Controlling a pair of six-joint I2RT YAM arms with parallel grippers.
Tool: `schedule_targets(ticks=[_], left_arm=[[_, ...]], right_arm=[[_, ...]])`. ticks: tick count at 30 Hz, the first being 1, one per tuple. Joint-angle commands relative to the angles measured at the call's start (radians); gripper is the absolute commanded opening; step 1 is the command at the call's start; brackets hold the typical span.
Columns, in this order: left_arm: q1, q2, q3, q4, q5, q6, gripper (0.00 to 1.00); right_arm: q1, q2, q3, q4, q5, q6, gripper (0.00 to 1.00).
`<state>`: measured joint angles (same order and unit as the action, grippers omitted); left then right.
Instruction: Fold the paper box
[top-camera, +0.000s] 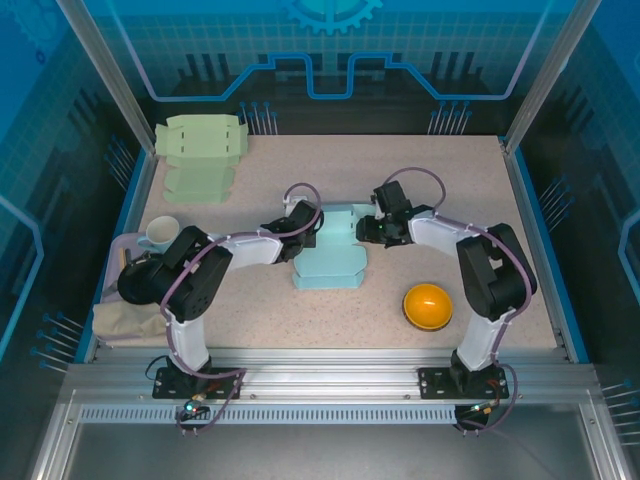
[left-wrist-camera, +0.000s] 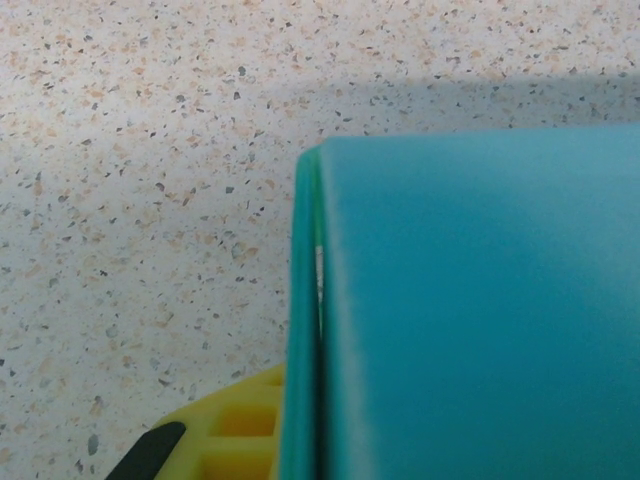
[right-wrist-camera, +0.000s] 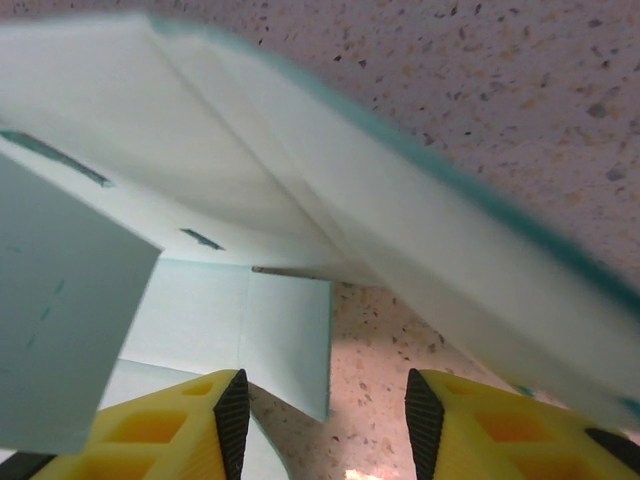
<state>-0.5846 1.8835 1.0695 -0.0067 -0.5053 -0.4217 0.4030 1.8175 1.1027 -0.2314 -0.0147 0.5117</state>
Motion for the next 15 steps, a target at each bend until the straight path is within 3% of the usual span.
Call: schedule_targets(ticks=[1,15], left_arm=[[-0.004,0.027,0.018,-0.056,0.008,-0.027,0.08],[-0.005,0.025,0.006,-0.059,0.025,-0.052,0.08]], right_arm=[[-0.003,0.033,0.007,0.048,-0.035,0.013,0.48],[0.059,-0.005,0.003,0.148,-0.108,0.006,0.46]])
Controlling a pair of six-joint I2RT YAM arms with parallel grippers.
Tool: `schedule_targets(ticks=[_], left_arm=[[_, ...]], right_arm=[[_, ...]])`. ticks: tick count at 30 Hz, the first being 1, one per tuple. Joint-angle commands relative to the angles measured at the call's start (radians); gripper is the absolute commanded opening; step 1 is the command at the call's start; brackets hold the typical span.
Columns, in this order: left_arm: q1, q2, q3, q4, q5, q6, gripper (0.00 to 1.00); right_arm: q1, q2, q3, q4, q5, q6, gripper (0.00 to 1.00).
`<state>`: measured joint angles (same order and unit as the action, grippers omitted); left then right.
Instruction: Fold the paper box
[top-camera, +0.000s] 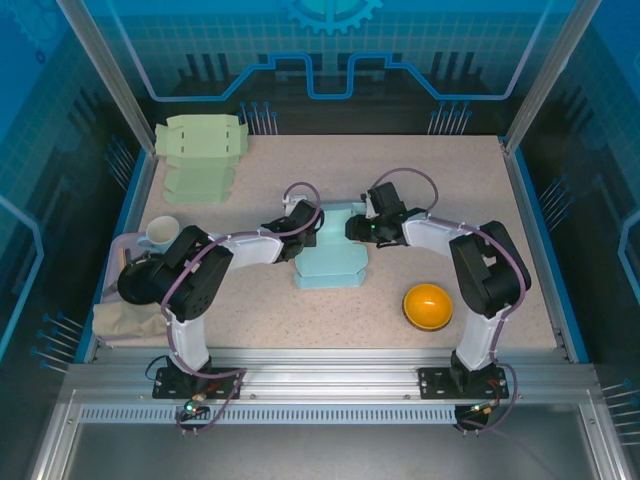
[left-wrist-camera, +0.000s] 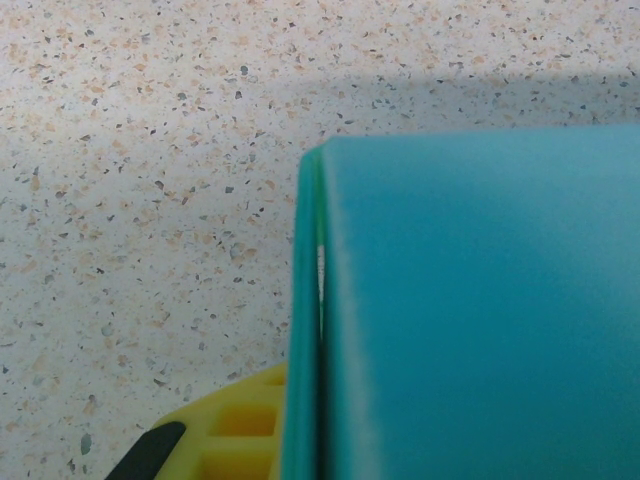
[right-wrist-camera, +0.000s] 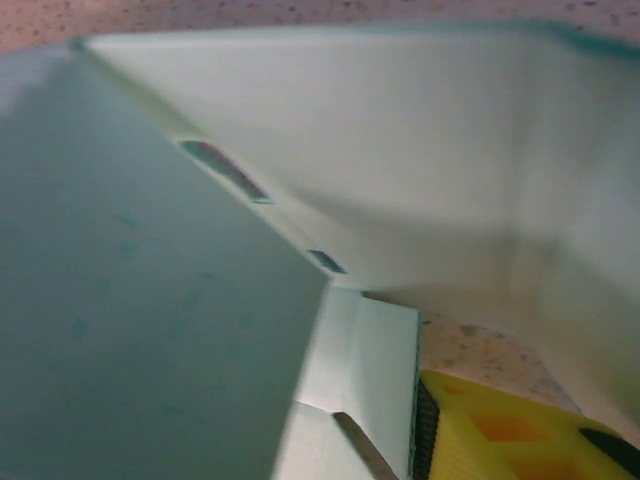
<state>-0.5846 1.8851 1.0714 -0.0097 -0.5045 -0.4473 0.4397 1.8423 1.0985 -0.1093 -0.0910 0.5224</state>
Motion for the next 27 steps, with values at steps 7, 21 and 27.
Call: schedule_targets(ticks=[7,21,27], left_arm=[[-0.006,0.029,0.012,-0.061,0.032,-0.039,0.08],[-0.003,0.029,0.007,-0.06,0.016,-0.022,0.08],[0.0,0.016,0.003,-0.051,0.008,0.013,0.08]], right_arm=[[0.086,0.014,0.019,0.042,-0.022,0.038,0.45],[0.098,-0.046,0.031,-0.044,0.01,-0.027,0.46],[0.041,-0.181,0.101,-0.271,-0.009,-0.328,0.49]])
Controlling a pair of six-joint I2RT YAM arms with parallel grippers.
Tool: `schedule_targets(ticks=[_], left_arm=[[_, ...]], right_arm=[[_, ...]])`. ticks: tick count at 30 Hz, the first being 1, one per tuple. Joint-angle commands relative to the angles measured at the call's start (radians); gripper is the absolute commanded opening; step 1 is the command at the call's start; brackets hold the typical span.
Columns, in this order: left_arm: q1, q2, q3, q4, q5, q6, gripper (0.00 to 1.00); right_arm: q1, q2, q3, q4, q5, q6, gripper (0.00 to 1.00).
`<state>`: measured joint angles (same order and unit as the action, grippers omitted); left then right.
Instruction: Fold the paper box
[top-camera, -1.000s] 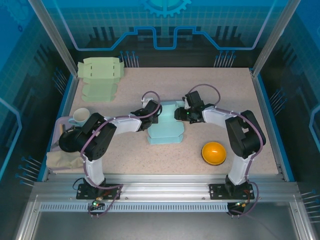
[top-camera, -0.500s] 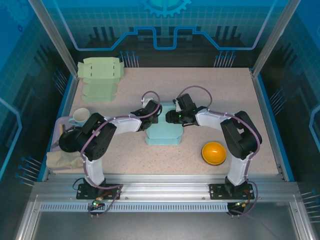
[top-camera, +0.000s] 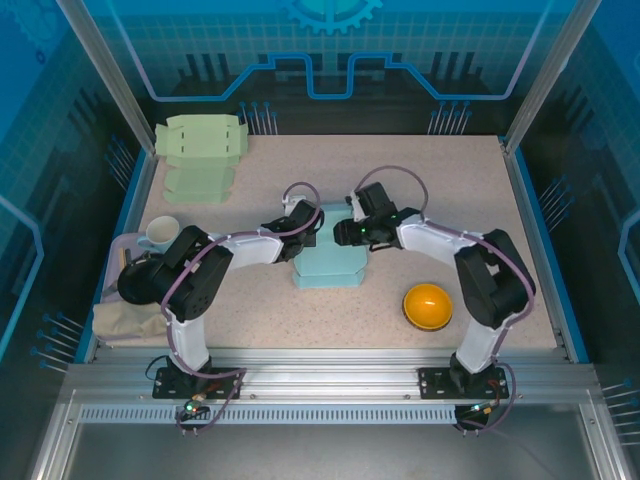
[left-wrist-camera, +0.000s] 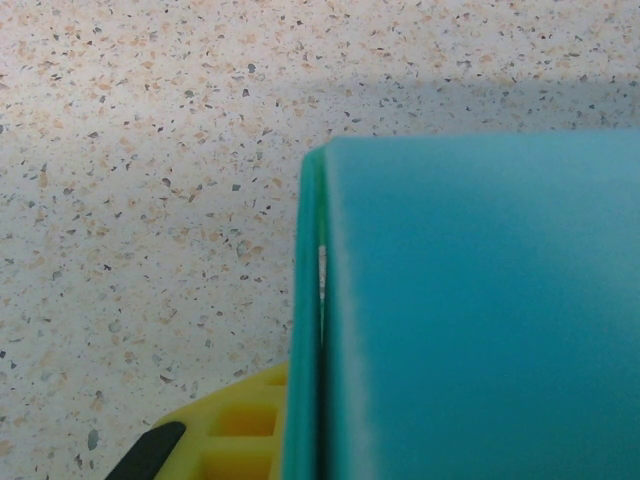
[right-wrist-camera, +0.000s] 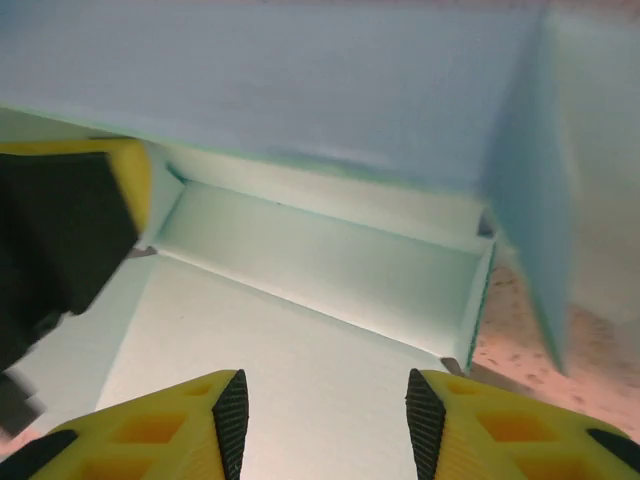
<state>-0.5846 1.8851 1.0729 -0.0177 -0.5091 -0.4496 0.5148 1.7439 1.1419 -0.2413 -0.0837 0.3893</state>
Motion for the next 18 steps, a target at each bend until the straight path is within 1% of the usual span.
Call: schedule_targets(ticks=[1,3,5,7,10,12,13,16,18], left_arm=[[0.002,0.014,-0.001,-0.037,0.012,0.023,0.08],[0.003,0.01,-0.001,-0.031,0.01,0.04,0.08],[0.004,0.005,-0.004,-0.023,0.004,0.054,0.08],[0.003,-0.001,-0.012,-0.004,0.006,0.07,0.08],[0.003,-0.01,-0.035,0.039,0.011,0.097,0.08],[0.003,-0.013,-0.047,0.061,0.012,0.11,0.08],[0.003,-0.013,-0.051,0.07,0.014,0.115,0.08],[0.003,-0.017,-0.07,0.104,0.02,0.117,0.08],[0.005,-0.023,-0.086,0.131,0.027,0.118,0.08]], right_arm=[[-0.05,-0.098,0.075,-0.177,-0.036,-0.273,0.5],[-0.081,-0.116,0.12,-0.264,-0.074,-0.429,0.52],[-0.109,-0.14,0.156,-0.324,-0.07,-0.569,0.53],[-0.151,-0.17,0.161,-0.335,-0.082,-0.697,0.53],[-0.235,-0.212,0.132,-0.311,-0.12,-0.937,0.53],[-0.292,-0.223,0.105,-0.288,-0.151,-1.05,0.53],[-0.315,-0.219,0.095,-0.279,-0.152,-1.092,0.53],[-0.356,-0.161,0.084,-0.263,-0.048,-1.172,0.52],[-0.364,-0.12,0.083,-0.263,-0.009,-1.2,0.51]])
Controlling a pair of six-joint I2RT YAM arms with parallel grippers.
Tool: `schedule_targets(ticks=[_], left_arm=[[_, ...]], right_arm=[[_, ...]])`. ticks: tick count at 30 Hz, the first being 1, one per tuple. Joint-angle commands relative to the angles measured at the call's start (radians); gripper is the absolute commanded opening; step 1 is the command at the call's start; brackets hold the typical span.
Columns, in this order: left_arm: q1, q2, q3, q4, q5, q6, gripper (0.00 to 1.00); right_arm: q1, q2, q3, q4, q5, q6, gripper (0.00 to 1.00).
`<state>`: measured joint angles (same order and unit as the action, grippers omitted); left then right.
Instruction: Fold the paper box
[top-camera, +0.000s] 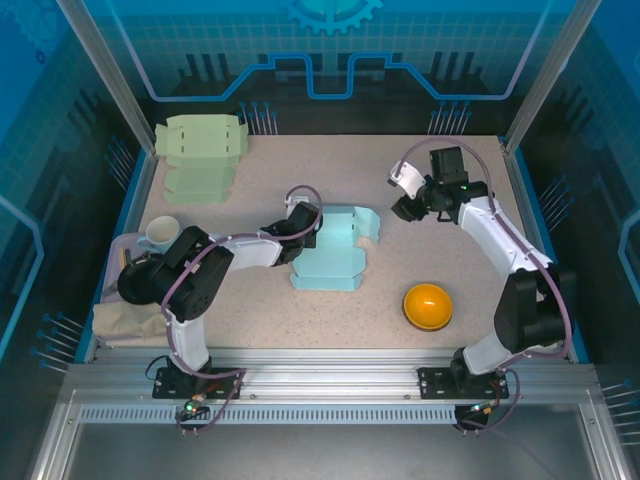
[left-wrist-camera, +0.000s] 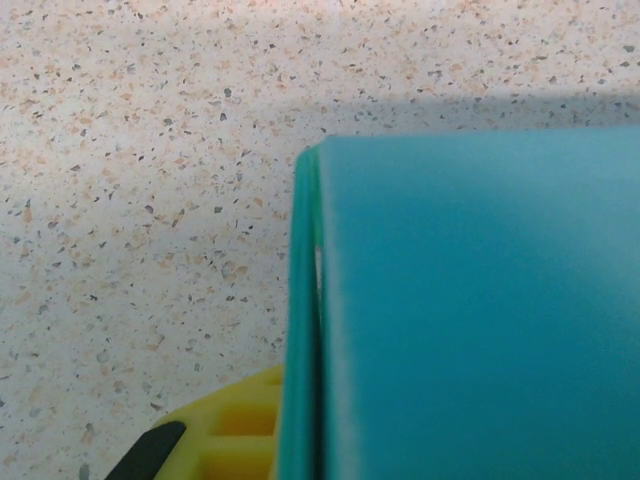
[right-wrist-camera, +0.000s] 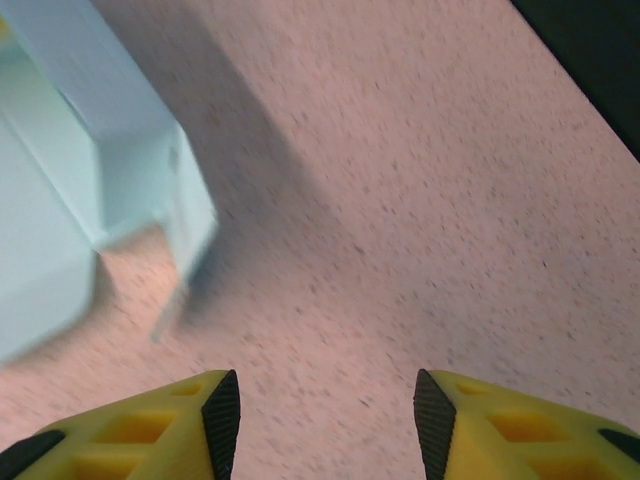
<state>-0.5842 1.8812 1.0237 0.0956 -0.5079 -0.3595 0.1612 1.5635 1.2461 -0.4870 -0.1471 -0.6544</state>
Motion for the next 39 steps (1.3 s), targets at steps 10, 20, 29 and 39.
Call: schedule_targets(ticks=[10,20,29,39], left_arm=[[0.004,-0.034,-0.076,0.078,0.055,0.043,0.08],[0.004,-0.04,-0.091,0.101,0.085,0.06,0.08],[0.003,-0.051,-0.088,0.1,0.101,0.076,0.08],[0.003,-0.051,-0.085,0.098,0.107,0.065,0.08]], right_arm=[[0.036,0.177,-0.041,0.062,-0.011,-0.19,0.49],[0.116,0.23,-0.026,0.082,-0.063,-0.205,0.47],[0.157,0.224,-0.01,0.101,-0.101,-0.176,0.47],[0.214,0.231,0.011,0.114,-0.09,-0.13,0.47]])
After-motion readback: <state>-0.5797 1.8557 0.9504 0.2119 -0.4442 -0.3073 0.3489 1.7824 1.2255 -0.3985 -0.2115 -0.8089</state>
